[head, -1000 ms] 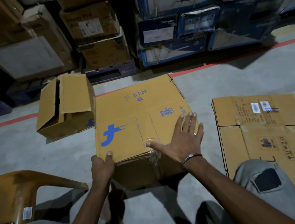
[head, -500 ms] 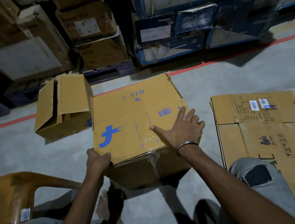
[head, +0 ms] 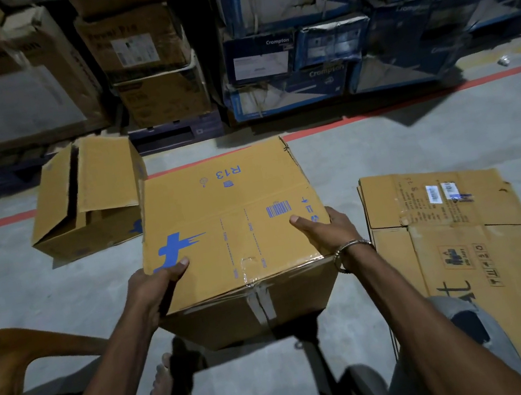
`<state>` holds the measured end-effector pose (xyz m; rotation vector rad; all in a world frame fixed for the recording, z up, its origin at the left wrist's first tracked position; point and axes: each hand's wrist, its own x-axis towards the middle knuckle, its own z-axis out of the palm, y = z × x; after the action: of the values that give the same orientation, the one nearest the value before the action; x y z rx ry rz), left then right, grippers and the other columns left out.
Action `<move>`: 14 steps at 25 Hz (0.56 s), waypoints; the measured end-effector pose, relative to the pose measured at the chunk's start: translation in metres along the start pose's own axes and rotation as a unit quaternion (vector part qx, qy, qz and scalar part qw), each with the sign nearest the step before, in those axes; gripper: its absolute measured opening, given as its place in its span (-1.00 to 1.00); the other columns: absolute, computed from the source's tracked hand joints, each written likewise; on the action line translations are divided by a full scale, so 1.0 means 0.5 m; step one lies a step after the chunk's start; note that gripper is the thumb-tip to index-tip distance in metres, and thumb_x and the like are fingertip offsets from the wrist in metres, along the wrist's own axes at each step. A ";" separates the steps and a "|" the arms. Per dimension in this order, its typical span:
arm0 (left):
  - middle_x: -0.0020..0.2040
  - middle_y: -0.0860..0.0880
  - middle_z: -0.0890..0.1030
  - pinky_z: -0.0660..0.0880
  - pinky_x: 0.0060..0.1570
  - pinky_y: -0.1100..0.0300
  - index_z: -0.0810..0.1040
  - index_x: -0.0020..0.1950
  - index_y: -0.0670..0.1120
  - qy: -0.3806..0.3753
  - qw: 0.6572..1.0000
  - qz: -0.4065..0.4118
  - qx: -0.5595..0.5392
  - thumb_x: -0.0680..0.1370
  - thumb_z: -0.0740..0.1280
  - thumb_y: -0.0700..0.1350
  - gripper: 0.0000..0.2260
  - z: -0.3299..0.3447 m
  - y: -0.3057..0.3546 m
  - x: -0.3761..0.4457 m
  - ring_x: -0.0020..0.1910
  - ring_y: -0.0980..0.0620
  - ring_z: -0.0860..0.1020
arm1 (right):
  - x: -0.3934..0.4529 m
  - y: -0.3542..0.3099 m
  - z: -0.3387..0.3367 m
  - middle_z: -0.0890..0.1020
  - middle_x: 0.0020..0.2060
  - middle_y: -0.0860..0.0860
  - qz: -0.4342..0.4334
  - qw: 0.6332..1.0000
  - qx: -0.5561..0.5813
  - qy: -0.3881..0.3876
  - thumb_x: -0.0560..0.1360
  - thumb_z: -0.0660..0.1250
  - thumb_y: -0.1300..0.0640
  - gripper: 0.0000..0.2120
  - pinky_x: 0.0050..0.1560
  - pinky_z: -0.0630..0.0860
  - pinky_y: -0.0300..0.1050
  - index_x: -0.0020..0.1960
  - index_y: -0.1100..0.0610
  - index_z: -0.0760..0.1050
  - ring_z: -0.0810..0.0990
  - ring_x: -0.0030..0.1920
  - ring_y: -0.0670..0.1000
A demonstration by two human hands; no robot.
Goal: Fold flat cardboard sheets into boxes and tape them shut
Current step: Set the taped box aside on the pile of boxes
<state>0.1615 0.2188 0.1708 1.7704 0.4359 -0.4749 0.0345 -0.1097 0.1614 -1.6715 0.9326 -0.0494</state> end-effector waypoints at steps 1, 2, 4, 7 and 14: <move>0.11 -0.19 0.70 0.60 0.15 -0.11 0.59 0.26 -0.21 0.003 1.000 0.007 -0.005 0.41 0.64 -0.13 -0.52 -0.003 0.003 -0.003 0.05 -0.23 0.67 | -0.011 0.002 0.003 0.74 -0.09 -0.17 -0.011 1.000 0.000 0.010 0.27 0.58 -0.35 -0.52 0.08 0.68 0.08 0.07 -0.13 0.65 0.72 -0.05 -0.05; 0.12 -0.18 0.70 0.60 0.13 -0.10 0.59 0.26 -0.20 0.008 1.000 0.014 -0.011 0.42 0.64 -0.14 -0.53 -0.010 0.003 -0.003 0.05 -0.22 0.67 | -0.024 0.002 0.005 0.75 -0.11 -0.18 -0.024 1.000 0.008 0.017 0.28 0.59 -0.33 -0.54 0.08 0.67 0.04 0.07 -0.13 0.66 0.72 -0.06 -0.07; 0.13 -0.14 0.71 0.60 0.07 -0.04 0.58 0.29 -0.16 0.016 0.999 0.042 -0.022 0.41 0.65 -0.11 -0.50 -0.021 0.003 -0.009 0.06 -0.18 0.68 | -0.045 -0.008 0.001 0.75 -0.12 -0.21 -0.061 0.997 0.041 0.016 0.30 0.62 -0.26 -0.56 0.05 0.67 -0.02 0.11 -0.14 0.67 0.73 -0.06 -0.12; 0.13 -0.02 0.68 0.57 -0.05 0.09 0.51 0.34 -0.10 0.027 0.991 0.121 -0.042 0.44 0.63 -0.10 -0.46 -0.031 0.003 -0.030 0.05 -0.04 0.66 | -0.057 -0.028 -0.006 0.75 -0.02 -0.18 -0.131 0.986 0.102 -0.008 0.36 0.64 -0.11 -0.53 0.02 0.66 -0.08 0.22 -0.13 0.63 0.73 -0.01 -0.12; 0.18 -0.01 0.66 0.61 0.17 -0.19 0.47 0.32 0.01 0.013 0.988 0.094 0.124 0.28 0.68 0.22 -0.27 -0.009 -0.119 -0.004 0.14 -0.15 0.64 | -0.022 0.057 0.018 0.71 0.03 0.02 -0.011 0.994 -0.093 0.052 0.36 0.57 0.16 -0.57 0.02 0.59 -0.05 0.21 0.04 0.61 0.67 0.05 0.17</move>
<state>0.1292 0.2374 0.1241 2.0371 0.2315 -0.3846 0.0156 -0.0966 0.1391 -1.8652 1.0215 -0.0667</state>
